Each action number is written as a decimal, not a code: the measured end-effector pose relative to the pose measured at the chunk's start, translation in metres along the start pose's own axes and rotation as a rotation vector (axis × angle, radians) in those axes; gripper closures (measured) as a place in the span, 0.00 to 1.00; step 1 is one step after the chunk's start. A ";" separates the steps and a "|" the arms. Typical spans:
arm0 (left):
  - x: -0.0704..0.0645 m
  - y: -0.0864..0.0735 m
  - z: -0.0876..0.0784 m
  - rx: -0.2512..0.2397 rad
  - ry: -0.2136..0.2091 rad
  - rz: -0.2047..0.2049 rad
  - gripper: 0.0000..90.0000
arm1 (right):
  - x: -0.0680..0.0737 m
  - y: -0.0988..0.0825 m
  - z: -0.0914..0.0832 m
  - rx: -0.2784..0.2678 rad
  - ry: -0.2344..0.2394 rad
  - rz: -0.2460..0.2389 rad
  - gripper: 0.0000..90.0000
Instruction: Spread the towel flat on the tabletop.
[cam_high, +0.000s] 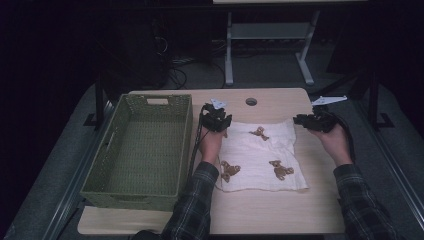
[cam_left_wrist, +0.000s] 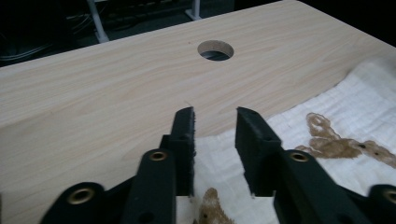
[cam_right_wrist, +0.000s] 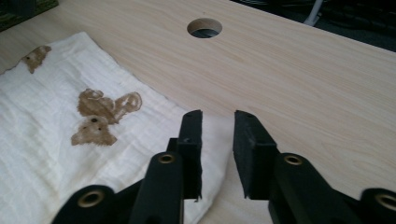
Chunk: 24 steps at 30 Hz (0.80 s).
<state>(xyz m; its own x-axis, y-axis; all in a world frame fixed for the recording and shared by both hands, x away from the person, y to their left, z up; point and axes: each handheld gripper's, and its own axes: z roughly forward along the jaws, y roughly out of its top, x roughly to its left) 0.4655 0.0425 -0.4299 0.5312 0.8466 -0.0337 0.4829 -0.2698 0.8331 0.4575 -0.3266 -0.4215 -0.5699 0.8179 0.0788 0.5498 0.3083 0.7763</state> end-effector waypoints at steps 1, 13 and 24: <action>-0.001 0.000 -0.002 0.002 -0.003 0.002 0.72 | 0.002 0.000 -0.001 0.006 0.005 0.000 0.79; -0.027 -0.027 -0.027 0.075 -0.101 0.043 0.71 | 0.023 -0.026 -0.016 0.081 0.076 -0.032 0.87; -0.050 -0.057 -0.052 0.166 -0.183 0.102 0.68 | 0.037 -0.050 -0.011 0.168 0.106 0.003 0.79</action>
<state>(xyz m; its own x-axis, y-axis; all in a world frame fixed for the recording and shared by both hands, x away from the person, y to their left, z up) 0.3752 0.0399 -0.4467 0.6926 0.7183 -0.0657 0.5199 -0.4340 0.7358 0.4022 -0.3175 -0.4505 -0.6249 0.7656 0.1532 0.6404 0.3903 0.6615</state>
